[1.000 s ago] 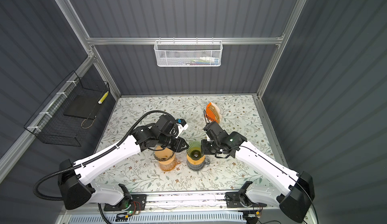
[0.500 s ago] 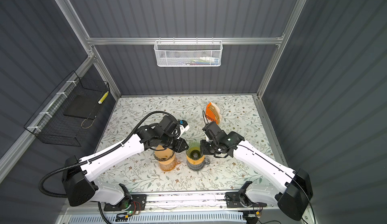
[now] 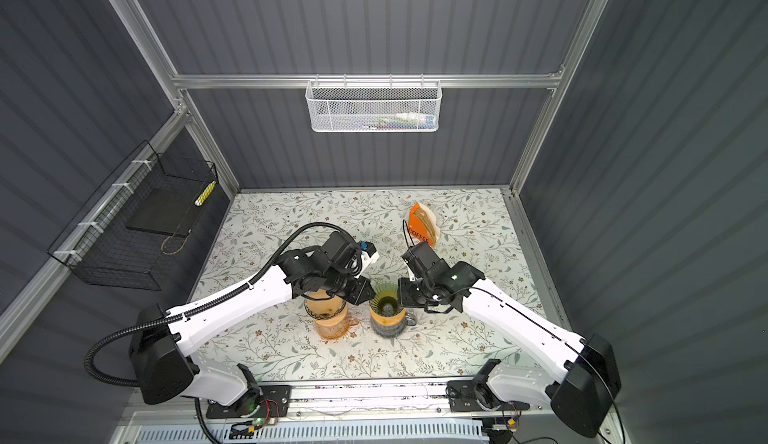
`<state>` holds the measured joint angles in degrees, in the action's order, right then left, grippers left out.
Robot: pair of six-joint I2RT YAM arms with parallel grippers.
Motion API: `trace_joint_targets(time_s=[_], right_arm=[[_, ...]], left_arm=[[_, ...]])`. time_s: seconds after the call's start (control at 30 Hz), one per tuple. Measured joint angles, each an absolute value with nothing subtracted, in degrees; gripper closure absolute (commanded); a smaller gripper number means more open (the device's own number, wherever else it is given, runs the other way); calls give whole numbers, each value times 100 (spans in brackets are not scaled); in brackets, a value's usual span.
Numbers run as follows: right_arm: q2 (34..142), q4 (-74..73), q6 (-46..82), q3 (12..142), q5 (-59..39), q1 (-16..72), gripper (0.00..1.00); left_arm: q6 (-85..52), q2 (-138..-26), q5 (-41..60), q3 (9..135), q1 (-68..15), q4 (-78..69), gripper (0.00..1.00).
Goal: Place the coffee filter in the dripper
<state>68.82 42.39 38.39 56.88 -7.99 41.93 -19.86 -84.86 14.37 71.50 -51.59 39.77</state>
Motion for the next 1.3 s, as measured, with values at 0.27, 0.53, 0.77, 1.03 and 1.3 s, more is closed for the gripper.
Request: trace_joint_targets(time_s=[0.27,0.53,0.77,1.03,1.3], right_arm=[[6890,4182,3837,5647,-827,4193,100],[6890,4158,3854,5614,-834,4193,100],[6886,4156,3896,5592,-814,4193,100],[6866,4128,3953,5548,-775,4193,100],[6873,4097,4010,5511,-718,4187,100]], left_arm=[[-1990,-8538,1293,7185,-5199,3938,89],[-2034,-8582,1177,7218,-5205,3844,93],[-2128,-8606,1155,7227,-5210,3809,95],[-2228,-8611,1149,7185,-5221,3712,95],[-2279,-8611,1129,7059,-5221,3498,96]])
